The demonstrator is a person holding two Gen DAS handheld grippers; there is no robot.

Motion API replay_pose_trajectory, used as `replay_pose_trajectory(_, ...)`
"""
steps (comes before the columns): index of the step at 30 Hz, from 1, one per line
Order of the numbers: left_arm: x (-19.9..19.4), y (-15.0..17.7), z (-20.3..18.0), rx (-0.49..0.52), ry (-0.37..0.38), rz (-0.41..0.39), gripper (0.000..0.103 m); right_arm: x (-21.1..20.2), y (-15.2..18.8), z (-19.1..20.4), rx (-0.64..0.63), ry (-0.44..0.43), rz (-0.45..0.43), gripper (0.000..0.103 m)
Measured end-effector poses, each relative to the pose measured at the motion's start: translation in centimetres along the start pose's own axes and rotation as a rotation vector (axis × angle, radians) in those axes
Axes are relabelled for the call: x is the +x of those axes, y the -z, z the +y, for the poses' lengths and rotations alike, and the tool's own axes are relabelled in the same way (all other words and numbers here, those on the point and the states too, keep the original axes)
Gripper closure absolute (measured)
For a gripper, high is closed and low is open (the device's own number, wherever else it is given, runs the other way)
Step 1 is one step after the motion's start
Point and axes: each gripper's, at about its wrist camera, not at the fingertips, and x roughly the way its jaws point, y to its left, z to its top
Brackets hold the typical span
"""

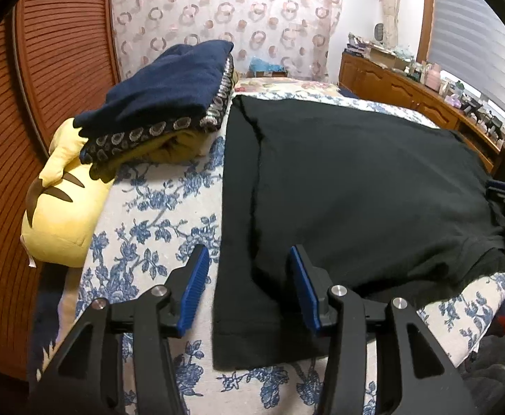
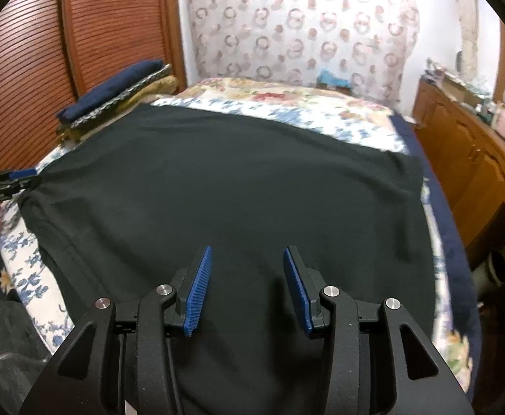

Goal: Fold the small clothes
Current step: 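Press the folded shirt flat with both open grippers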

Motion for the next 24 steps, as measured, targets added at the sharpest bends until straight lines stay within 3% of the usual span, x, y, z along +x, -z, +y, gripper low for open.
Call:
replay_pose_trajectory(3,0.3,0.4,0.2,-0.002,-0.001,0.018,0.053,1.2,0.5,1.4,-0.044,-0.036,0.059,0.060)
replay_pose_trajectory(7,0.4,0.5,0.4,-0.011,0.006,0.023,0.051,1.4,1.1,1.6,-0.036,-0.029,0.069,0.059)
replay_pose_trajectory(16,0.5,0.5,0.2,-0.004,0.005,0.025,0.051,1.0,2.4,1.9,-0.021,0.001,-0.012,0.058)
replay_pose_trajectory(22,0.8,0.0,-0.2,0.014,0.049,0.046,0.053,1.0,2.6,1.6,-0.001,-0.008,-0.037,0.057)
replay_pose_trajectory(24,0.7,0.0,-0.3,0.010,0.095,0.042,0.056,1.0,2.6,1.6,-0.001,-0.006,-0.040,0.057)
